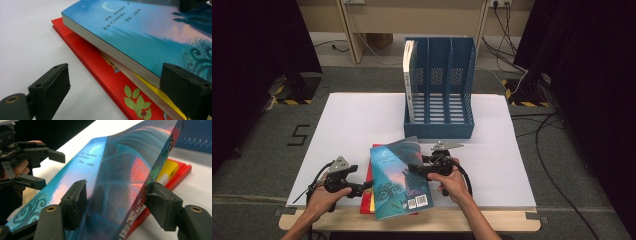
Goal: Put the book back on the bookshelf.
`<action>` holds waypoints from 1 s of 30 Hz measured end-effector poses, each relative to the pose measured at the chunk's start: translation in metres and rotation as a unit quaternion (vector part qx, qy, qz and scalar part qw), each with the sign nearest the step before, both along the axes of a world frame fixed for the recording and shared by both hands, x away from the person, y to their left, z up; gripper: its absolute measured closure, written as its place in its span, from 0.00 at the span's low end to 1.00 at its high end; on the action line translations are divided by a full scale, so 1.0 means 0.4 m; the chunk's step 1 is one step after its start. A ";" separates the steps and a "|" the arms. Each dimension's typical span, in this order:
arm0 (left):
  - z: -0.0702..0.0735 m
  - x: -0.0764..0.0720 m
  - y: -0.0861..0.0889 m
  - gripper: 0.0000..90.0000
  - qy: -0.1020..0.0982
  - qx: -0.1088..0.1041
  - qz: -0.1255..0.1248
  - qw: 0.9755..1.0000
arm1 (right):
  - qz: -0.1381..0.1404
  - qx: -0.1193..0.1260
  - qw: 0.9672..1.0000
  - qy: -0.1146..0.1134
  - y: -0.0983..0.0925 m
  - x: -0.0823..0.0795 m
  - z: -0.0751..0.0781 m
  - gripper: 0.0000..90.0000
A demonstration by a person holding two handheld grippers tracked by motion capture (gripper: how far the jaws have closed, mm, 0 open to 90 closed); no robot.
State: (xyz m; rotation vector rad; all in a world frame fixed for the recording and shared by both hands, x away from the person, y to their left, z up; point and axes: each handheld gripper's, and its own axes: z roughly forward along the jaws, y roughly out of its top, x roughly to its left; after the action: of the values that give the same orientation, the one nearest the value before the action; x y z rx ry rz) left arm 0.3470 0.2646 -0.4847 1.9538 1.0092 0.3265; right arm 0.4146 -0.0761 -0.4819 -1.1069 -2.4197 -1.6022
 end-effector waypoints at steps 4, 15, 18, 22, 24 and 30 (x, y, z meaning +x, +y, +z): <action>-0.001 0.001 -0.001 0.09 0.001 -0.001 -0.003 1.000 | 0.011 0.007 1.000 0.006 0.000 0.004 0.009 0.45; -0.001 0.003 -0.003 0.09 -0.003 0.002 -0.006 1.000 | 0.009 -0.008 1.000 0.025 0.026 0.017 0.019 0.47; -0.001 0.001 -0.003 0.09 -0.004 0.005 -0.007 1.000 | -0.002 -0.017 1.000 0.003 0.034 0.006 0.032 0.48; -0.002 0.001 -0.004 0.07 -0.003 0.006 -0.006 1.000 | 0.000 -0.032 0.999 -0.027 0.044 -0.006 0.057 0.49; -0.002 0.001 -0.004 0.07 -0.003 0.006 -0.005 1.000 | 0.001 -0.020 1.000 -0.018 0.042 -0.003 0.054 0.49; -0.001 0.001 -0.012 0.09 -0.009 0.013 -0.006 1.000 | 0.037 0.035 0.997 0.051 0.061 0.003 0.027 0.53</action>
State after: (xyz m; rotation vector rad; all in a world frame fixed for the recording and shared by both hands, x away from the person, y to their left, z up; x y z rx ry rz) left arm 0.3474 0.2598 -0.4850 1.9757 0.9852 0.3523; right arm 0.4158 -0.0518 -0.4712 -1.0497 -2.2931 -1.5552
